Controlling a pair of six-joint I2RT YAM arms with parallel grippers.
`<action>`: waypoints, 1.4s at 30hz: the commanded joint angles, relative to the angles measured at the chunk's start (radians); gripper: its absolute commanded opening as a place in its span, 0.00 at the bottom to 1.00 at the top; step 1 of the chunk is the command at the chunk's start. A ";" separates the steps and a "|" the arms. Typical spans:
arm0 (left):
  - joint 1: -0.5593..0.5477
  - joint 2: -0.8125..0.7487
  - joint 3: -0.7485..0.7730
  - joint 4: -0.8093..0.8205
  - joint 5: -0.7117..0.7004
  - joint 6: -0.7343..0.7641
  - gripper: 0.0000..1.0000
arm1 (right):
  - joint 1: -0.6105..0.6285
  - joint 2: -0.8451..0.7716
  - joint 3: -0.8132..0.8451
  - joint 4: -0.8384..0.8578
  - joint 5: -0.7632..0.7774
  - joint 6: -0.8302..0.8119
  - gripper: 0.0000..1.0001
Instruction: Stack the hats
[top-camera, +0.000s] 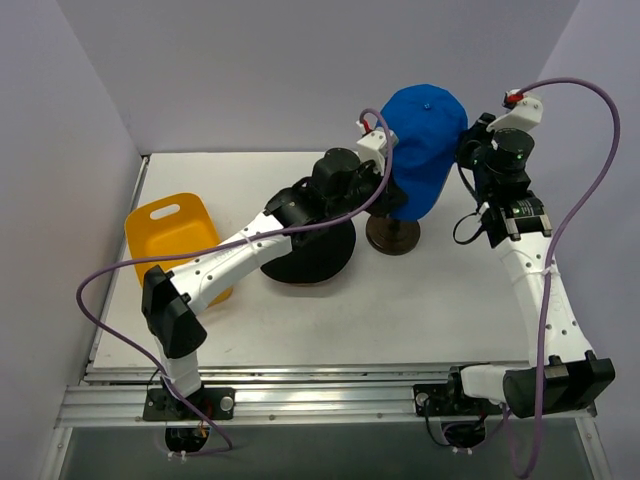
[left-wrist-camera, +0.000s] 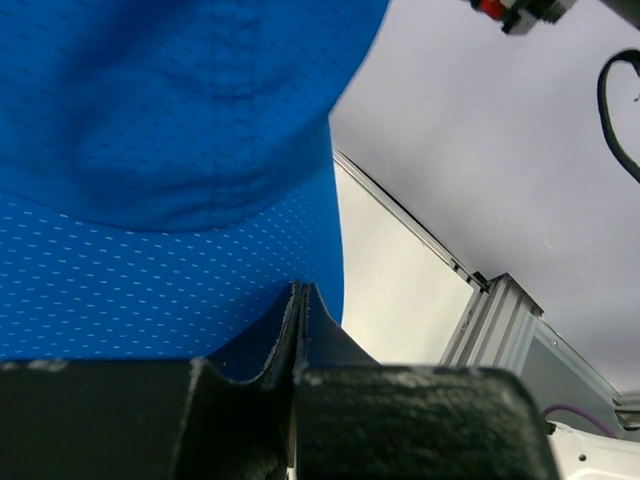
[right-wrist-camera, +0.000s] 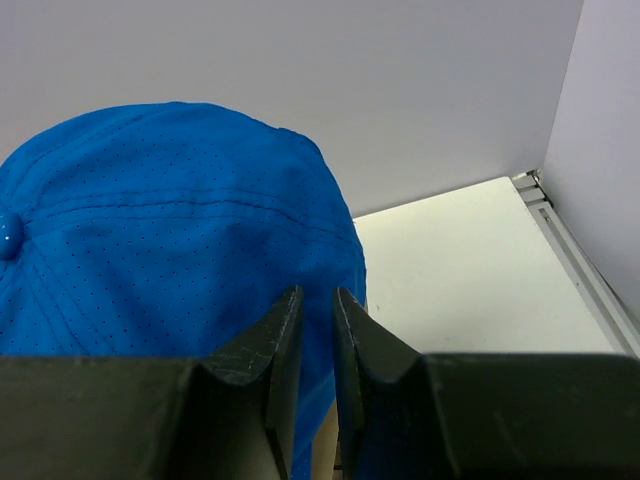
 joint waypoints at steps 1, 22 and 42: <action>-0.011 0.003 -0.007 0.054 0.010 -0.008 0.02 | -0.007 -0.029 0.027 0.054 0.007 0.008 0.14; 0.032 -0.385 -0.079 -0.216 -0.220 0.052 0.94 | -0.009 -0.336 -0.160 -0.205 -0.054 0.068 0.69; 0.018 -1.137 -0.841 -0.122 -0.269 0.014 0.94 | 0.080 -0.842 -0.421 -0.415 -0.185 0.129 1.00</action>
